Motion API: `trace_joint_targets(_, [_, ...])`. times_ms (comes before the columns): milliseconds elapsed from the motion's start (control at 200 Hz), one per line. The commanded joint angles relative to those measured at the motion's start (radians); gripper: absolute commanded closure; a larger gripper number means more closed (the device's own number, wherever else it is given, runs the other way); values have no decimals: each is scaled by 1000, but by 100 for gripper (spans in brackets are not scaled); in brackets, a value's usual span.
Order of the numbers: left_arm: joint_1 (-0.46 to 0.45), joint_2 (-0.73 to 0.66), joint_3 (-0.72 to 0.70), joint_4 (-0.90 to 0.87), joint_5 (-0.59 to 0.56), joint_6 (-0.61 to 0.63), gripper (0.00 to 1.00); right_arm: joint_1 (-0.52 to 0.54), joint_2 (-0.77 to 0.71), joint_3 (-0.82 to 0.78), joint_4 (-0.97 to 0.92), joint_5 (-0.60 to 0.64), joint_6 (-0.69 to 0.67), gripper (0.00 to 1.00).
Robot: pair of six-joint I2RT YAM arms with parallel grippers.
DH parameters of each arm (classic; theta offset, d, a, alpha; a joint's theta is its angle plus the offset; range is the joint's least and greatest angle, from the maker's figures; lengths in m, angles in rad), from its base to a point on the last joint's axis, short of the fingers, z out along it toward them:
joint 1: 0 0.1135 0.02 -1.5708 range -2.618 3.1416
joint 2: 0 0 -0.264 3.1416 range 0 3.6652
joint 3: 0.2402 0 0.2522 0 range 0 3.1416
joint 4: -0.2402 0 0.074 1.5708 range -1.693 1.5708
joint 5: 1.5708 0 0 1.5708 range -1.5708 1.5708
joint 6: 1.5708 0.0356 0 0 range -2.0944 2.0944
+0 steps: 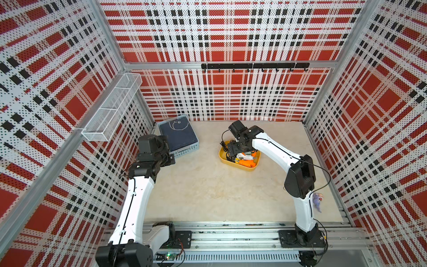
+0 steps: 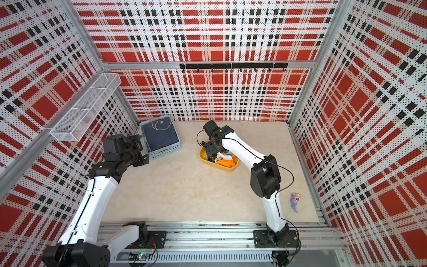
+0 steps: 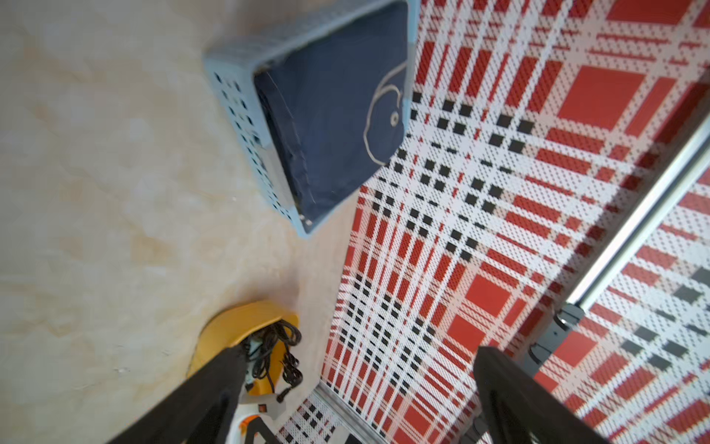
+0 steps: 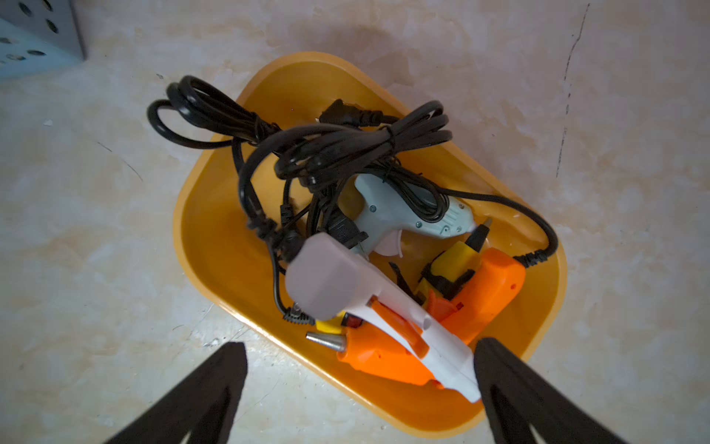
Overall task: Put the hot melt glue gun into the storage box
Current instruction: Adjust the hot melt adhesive gun in the storage box.
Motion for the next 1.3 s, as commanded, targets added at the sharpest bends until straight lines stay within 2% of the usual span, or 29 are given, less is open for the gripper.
trace_joint_targets(0, [48,-44,-26,-83,47,88,1,30,43,21,-37,136,-39,0])
trace_joint_targets(130, [67,-60,-29,-104,52,112,1,35,77,5,-6,162,-17,0])
trace_joint_targets(170, [72,-61,-28,-108,55,116,1,35,86,6,6,168,-24,4])
trace_joint_targets(235, [79,-61,-24,-111,57,126,0,32,104,21,24,174,-42,13])
trace_joint_targets(401, [93,-56,-2,-126,54,152,0,8,110,19,59,168,-82,47])
trace_joint_targets(556, [97,-60,6,-127,47,160,1,-31,94,-8,115,137,-136,68])
trace_joint_targets(782, [102,-63,7,-128,46,179,1,-68,67,3,139,80,-217,81])
trace_joint_targets(887, [106,-63,11,-127,47,197,1,-95,-5,-2,151,-24,-265,84])
trace_joint_targets(1042, [108,-60,26,-118,41,243,1,-157,-135,-55,159,-263,-360,86])
trace_joint_targets(1157, [108,-44,33,-108,45,272,0,-179,-212,-125,168,-348,-457,93])
trace_joint_targets(1298, [108,-19,28,-98,57,306,1,-177,-257,-180,156,-406,-577,95])
